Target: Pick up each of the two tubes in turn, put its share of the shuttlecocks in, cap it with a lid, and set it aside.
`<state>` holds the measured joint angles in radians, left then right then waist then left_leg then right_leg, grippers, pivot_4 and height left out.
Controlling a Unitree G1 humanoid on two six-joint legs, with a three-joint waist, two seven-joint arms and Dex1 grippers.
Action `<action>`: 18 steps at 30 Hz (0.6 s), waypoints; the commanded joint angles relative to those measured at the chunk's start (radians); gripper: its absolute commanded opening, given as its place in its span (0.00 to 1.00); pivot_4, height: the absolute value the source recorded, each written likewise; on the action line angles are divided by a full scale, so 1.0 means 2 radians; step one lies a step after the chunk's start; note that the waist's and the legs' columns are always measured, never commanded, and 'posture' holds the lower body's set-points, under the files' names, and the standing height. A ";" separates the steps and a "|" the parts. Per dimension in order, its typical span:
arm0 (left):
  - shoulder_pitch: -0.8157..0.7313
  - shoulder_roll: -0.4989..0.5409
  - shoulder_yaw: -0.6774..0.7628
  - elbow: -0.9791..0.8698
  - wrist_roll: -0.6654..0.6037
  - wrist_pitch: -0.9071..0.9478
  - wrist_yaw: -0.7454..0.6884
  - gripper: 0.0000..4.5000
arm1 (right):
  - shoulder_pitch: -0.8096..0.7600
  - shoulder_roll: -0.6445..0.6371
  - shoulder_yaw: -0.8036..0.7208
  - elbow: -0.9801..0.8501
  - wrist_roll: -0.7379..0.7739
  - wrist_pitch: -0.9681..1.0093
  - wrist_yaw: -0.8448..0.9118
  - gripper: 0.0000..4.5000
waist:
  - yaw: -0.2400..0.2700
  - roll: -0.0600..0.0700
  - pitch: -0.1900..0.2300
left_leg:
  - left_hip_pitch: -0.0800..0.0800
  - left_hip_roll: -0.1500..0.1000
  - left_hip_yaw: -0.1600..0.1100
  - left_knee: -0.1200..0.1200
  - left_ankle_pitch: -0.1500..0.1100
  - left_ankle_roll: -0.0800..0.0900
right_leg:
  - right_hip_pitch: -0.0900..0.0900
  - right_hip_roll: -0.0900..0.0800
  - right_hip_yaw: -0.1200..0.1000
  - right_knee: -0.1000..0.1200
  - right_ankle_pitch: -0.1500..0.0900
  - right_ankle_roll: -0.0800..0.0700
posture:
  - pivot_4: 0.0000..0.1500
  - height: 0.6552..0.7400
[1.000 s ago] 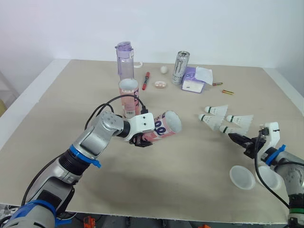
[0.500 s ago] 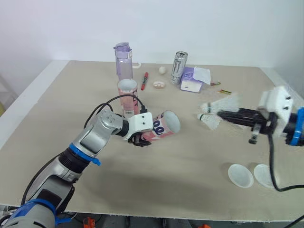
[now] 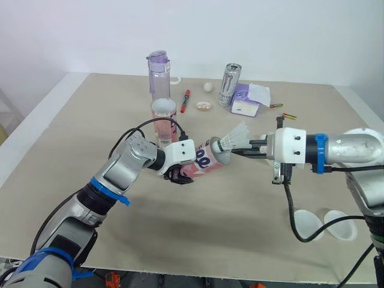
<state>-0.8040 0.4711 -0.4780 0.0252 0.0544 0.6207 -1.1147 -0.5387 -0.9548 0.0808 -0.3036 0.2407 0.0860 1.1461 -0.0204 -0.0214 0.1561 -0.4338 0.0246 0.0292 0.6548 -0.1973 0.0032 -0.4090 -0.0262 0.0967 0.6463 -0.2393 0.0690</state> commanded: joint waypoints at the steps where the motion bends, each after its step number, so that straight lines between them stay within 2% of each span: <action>1: -0.005 -0.004 -0.005 0.004 0.004 0.007 0.006 0.70 | -0.021 0.005 0.004 0.004 -0.008 -0.018 0.011 0.01 | 0.000 0.000 0.000 | 0.000 0.000 0.000 0.000 0.000 0.000 | 0.000 0.000 0.000 0.000 0.000 0.000 | 1.00 1.00; 3: -0.006 -0.005 -0.005 0.005 0.005 0.008 0.006 0.70 | -0.025 0.006 0.007 0.006 -0.007 -0.019 0.019 0.01 | 0.000 0.000 0.000 | 0.000 0.000 0.000 0.000 0.000 0.000 | 0.000 0.000 0.000 0.000 0.000 0.000 | 1.00 1.00; 6: -0.006 -0.006 -0.005 0.006 0.006 0.008 0.008 0.70 | -0.032 0.007 0.004 0.000 0.008 -0.008 0.029 0.21 | 0.000 0.000 0.000 | 0.000 0.000 0.000 0.000 0.000 0.000 | 0.000 0.000 0.000 0.000 0.000 0.000 | 1.00 1.00; 8: -0.006 -0.006 -0.005 0.007 0.007 0.008 0.008 0.70 | -0.033 0.004 -0.003 -0.007 0.024 0.002 0.038 0.42 | 0.000 0.000 0.000 | 0.000 0.000 0.000 0.000 0.000 0.000 | 0.000 0.000 0.000 0.000 0.000 0.000 | 1.00 1.00; 11: -0.004 -0.005 -0.006 0.008 0.008 0.007 0.007 0.70 | -0.034 0.004 -0.022 -0.019 0.058 0.030 0.041 0.68 | 0.000 0.000 0.000 | 0.000 0.000 0.000 0.000 0.000 0.000 | 0.000 0.000 0.000 0.000 0.000 0.000 | 1.00 1.00; 13: -0.004 -0.004 -0.006 0.008 0.009 0.006 0.007 0.70 | -0.034 0.008 -0.035 -0.026 0.088 0.059 0.035 0.94 | 0.000 0.000 0.000 | 0.000 0.000 0.000 0.000 0.000 0.000 | 0.000 0.000 0.000 0.000 0.000 0.000 | 1.00 1.00; 14: -0.003 -0.004 -0.006 0.008 0.009 0.006 0.007 0.70 | -0.035 0.009 -0.045 -0.029 0.106 0.081 0.029 1.00 | 0.000 0.000 0.000 | 0.000 0.000 0.000 0.000 0.000 0.000 | 0.000 0.000 0.000 0.000 0.000 0.000 | 1.00 1.00; 18: -0.004 -0.003 -0.008 0.009 0.010 0.005 0.006 0.70 | -0.041 0.005 -0.079 -0.013 0.160 0.159 0.007 1.00 | 0.000 0.000 0.000 | 0.000 0.001 0.000 0.000 0.000 0.000 | 0.001 0.000 0.000 0.000 0.000 -0.001 | 1.00 1.00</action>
<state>-0.8081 0.4622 -0.4779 0.0300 0.0602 0.6305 -1.1137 -0.5934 -0.9382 -0.0114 -0.3301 0.4999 0.3367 1.1896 -0.0197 -0.0214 0.1562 -0.4338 0.0264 0.0283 0.6554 -0.1973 0.0032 -0.4079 -0.0270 0.0968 0.6467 -0.2381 0.0675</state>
